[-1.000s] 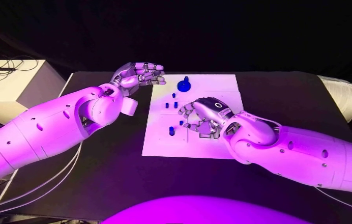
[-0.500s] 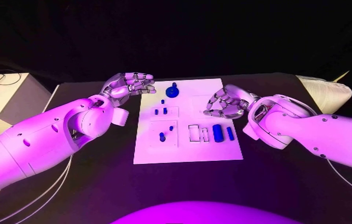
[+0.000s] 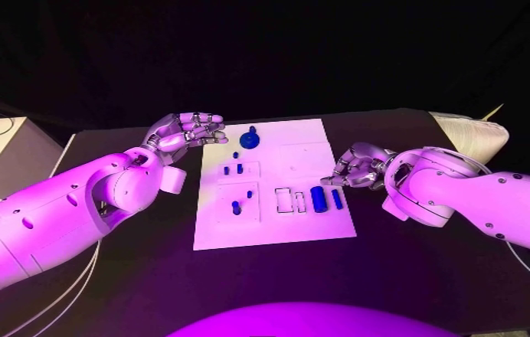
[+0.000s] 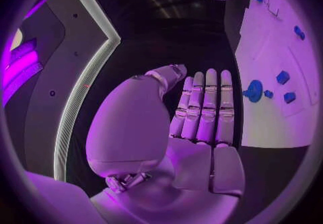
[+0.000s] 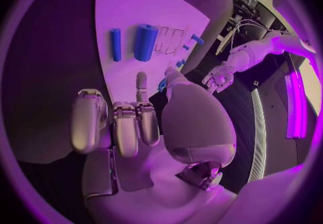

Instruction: Assemble the parts on the task board

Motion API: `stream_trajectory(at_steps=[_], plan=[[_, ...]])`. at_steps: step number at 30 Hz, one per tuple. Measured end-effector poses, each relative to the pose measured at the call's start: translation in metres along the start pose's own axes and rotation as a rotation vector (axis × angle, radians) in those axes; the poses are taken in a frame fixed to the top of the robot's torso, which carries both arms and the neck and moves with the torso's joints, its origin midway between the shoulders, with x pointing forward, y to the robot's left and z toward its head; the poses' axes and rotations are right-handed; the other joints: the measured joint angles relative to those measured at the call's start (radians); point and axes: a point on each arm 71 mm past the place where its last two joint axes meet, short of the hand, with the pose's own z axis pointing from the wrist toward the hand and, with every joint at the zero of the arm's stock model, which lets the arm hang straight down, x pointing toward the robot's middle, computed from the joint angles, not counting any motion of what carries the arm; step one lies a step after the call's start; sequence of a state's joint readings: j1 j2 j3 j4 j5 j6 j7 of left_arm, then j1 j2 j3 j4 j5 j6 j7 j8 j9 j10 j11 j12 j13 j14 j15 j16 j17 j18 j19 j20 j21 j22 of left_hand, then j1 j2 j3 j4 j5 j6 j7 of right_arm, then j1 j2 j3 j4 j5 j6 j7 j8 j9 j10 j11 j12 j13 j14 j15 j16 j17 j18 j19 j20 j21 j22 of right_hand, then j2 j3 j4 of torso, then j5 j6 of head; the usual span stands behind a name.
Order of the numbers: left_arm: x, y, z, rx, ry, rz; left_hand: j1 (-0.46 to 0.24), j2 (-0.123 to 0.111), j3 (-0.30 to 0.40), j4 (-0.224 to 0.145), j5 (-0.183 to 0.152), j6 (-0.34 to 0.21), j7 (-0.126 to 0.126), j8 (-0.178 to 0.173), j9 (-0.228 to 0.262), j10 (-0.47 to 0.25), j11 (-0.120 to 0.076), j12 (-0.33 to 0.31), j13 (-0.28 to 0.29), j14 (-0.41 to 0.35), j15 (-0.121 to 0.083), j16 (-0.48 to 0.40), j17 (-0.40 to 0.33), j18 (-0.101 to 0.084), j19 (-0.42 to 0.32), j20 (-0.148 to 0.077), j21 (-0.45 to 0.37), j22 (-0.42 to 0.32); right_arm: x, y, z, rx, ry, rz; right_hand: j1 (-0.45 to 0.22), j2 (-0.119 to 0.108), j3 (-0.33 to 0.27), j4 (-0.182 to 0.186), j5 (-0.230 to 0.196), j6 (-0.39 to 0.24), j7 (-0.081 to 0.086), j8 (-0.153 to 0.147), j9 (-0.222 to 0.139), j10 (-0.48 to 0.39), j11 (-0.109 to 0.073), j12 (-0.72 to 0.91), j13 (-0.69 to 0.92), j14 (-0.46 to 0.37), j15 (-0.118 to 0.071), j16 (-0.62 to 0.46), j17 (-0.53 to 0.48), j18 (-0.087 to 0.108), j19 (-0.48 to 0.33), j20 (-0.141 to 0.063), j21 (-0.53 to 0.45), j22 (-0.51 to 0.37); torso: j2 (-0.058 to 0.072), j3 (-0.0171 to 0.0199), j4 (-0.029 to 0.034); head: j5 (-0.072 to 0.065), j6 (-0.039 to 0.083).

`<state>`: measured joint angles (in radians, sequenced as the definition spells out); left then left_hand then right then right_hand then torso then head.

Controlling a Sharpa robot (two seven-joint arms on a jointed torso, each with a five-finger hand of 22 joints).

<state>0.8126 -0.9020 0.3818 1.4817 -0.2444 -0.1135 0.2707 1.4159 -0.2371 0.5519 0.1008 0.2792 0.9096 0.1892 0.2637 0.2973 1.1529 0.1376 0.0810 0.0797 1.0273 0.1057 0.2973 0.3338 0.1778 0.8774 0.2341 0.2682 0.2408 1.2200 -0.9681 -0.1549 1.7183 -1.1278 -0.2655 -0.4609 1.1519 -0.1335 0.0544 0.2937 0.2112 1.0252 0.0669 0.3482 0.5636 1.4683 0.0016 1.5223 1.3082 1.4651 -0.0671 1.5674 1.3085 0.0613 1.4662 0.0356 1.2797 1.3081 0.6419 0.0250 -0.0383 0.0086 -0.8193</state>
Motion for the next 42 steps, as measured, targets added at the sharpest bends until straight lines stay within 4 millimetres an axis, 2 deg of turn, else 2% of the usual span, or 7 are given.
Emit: stream_trajectory(at_steps=[11,12,15,17,31,38,42], plan=[[0.000,0.000,0.000,-0.001,0.003,-0.001,0.000,0.000,0.000,0.000,0.000,0.000,0.000,0.000,-0.001,0.000,0.000,0.000,0.000,0.000,0.000,0.000,0.001,0.000,0.000,0.000,0.000,-0.002,0.019,0.003,0.002,0.056,0.032,-0.059,-0.014,0.014,-0.081,0.002,0.000,0.000,0.000,0.011,0.011,-0.004,-0.003,0.000,0.000,0.001,-0.001,0.000,0.000,0.000,0.000,0.000,0.007,0.000,0.002,-0.0007,0.0010,-0.003,-0.007],[0.000,0.000,0.000,-0.001,0.003,-0.001,0.000,0.000,0.000,0.000,0.000,0.000,0.000,0.000,-0.001,0.000,0.000,0.000,0.000,0.000,0.000,0.000,0.001,0.000,0.000,0.000,0.000,-0.002,0.021,0.004,0.002,0.058,0.034,-0.063,-0.019,0.019,-0.092,0.002,0.000,0.000,0.000,0.011,0.014,-0.004,-0.003,0.000,0.000,0.001,-0.001,0.000,0.000,0.000,0.000,0.000,0.007,0.000,0.002,-0.0001,0.0010,-0.003,-0.008],[0.000,0.000,-0.001,-0.001,0.004,-0.001,0.000,0.000,0.000,0.000,0.000,0.000,0.000,0.000,-0.001,0.000,0.000,0.000,0.000,0.000,0.000,0.000,0.001,0.000,0.000,0.000,0.000,-0.002,0.026,0.005,0.005,0.068,0.039,-0.076,-0.026,0.012,-0.108,0.002,0.000,0.000,0.000,0.015,0.016,-0.004,-0.003,0.000,0.000,0.001,-0.001,0.000,0.000,0.000,0.000,0.000,0.007,0.000,0.002,0.0012,0.0011,-0.002,-0.011],[0.000,0.000,-0.001,-0.001,0.004,-0.001,0.000,0.000,0.000,0.000,0.000,0.000,0.000,0.000,-0.001,0.000,0.000,0.000,0.000,0.000,0.000,0.000,0.001,0.000,0.000,0.000,0.000,-0.002,0.029,0.005,0.006,0.072,0.042,-0.083,-0.030,0.016,-0.118,0.003,0.000,0.000,0.000,0.015,0.016,-0.004,-0.003,0.000,0.000,0.001,-0.001,0.000,0.000,0.000,0.000,0.000,0.007,0.000,0.002,0.0017,0.0012,-0.001,-0.012],[0.000,0.000,-0.001,0.000,0.006,-0.002,0.000,0.000,0.000,0.000,0.000,0.000,0.000,0.000,-0.001,0.000,0.000,0.000,0.000,0.000,0.000,0.000,0.002,0.000,0.000,0.000,-0.004,-0.003,0.043,0.009,0.016,0.100,0.041,-0.134,-0.033,0.020,-0.124,0.003,0.000,0.000,0.000,0.015,0.018,-0.004,-0.003,0.000,0.000,0.001,-0.001,0.000,0.000,0.000,0.000,0.000,0.007,0.000,0.002,0.0036,0.0002,0.002,-0.023],[0.000,-0.001,-0.002,0.000,0.007,-0.001,0.000,0.000,0.000,0.000,0.000,0.000,0.000,0.000,-0.001,0.000,0.000,-0.004,0.000,0.000,0.000,0.000,0.002,0.000,0.000,0.000,-0.004,-0.003,0.048,0.012,0.021,0.101,0.044,-0.149,-0.033,0.020,-0.127,-0.001,0.000,0.001,0.001,0.020,0.023,-0.004,-0.003,-0.004,-0.001,0.001,-0.001,-0.001,0.000,0.000,0.000,0.000,0.011,-0.001,0.002,0.0029,0.0004,0.001,-0.028],[0.000,-0.001,-0.002,0.000,0.007,-0.001,0.000,0.000,0.000,0.000,0.000,0.000,0.000,0.000,-0.001,0.000,0.000,-0.004,0.000,0.000,0.000,0.000,0.003,0.000,0.000,0.000,-0.004,-0.004,0.050,0.013,0.023,0.099,0.043,-0.153,-0.032,0.022,-0.132,0.000,0.025,0.002,-0.001,0.027,0.026,-0.004,-0.003,-0.004,-0.001,0.001,-0.001,-0.001,0.000,0.000,0.000,0.000,0.012,-0.001,0.002,0.0027,0.0010,0.001,-0.030]])
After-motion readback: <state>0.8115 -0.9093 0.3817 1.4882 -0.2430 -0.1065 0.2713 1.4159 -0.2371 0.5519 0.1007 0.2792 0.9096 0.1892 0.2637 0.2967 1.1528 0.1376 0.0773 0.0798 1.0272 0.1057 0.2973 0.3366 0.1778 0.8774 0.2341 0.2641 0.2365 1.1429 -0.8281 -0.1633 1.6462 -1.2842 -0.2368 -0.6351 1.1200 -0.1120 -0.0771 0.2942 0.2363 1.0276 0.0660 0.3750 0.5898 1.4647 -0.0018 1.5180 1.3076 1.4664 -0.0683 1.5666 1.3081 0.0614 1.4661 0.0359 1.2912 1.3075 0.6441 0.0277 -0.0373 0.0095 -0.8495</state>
